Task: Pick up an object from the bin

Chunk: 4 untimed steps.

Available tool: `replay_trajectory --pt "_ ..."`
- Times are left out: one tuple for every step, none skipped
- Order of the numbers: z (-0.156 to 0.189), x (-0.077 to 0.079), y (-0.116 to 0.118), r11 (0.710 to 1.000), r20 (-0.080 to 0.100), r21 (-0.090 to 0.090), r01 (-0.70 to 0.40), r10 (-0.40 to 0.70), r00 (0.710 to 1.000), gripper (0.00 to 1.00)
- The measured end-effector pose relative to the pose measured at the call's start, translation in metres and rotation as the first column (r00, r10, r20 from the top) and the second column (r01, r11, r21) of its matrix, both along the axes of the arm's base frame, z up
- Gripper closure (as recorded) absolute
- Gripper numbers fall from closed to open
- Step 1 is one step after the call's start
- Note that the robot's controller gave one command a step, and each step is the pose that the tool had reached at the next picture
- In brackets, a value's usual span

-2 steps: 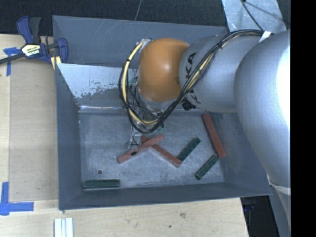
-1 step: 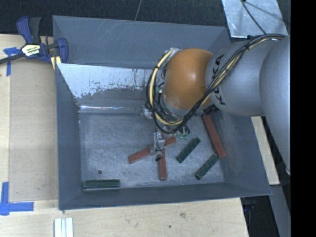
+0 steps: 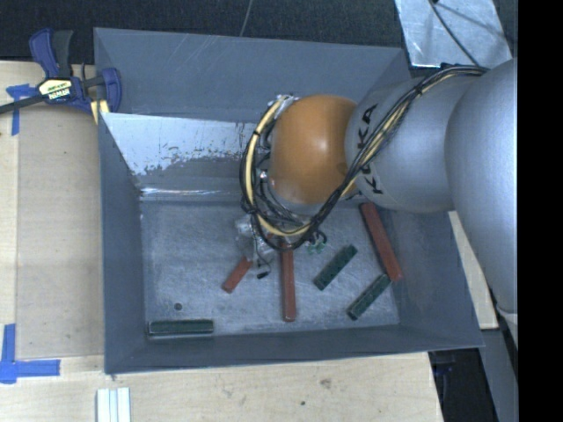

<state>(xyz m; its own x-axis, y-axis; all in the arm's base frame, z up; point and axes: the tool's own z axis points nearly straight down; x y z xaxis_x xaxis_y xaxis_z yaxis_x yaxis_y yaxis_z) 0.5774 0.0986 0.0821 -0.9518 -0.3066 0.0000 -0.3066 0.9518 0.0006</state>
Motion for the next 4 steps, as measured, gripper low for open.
replay_trajectory --pt "0.000 0.000 0.000 1.000 -0.001 -0.001 0.001 -0.001 1.000 0.00" --pt "-0.001 -0.001 0.000 1.000 -0.002 -0.001 0.001 -0.001 1.000 1.00" --pt "-0.001 -0.001 0.000 1.000 -0.002 -0.001 0.001 -0.001 1.000 1.00" --pt "0.124 0.023 0.064 1.000 0.003 0.001 0.009 -0.009 1.000 1.00"
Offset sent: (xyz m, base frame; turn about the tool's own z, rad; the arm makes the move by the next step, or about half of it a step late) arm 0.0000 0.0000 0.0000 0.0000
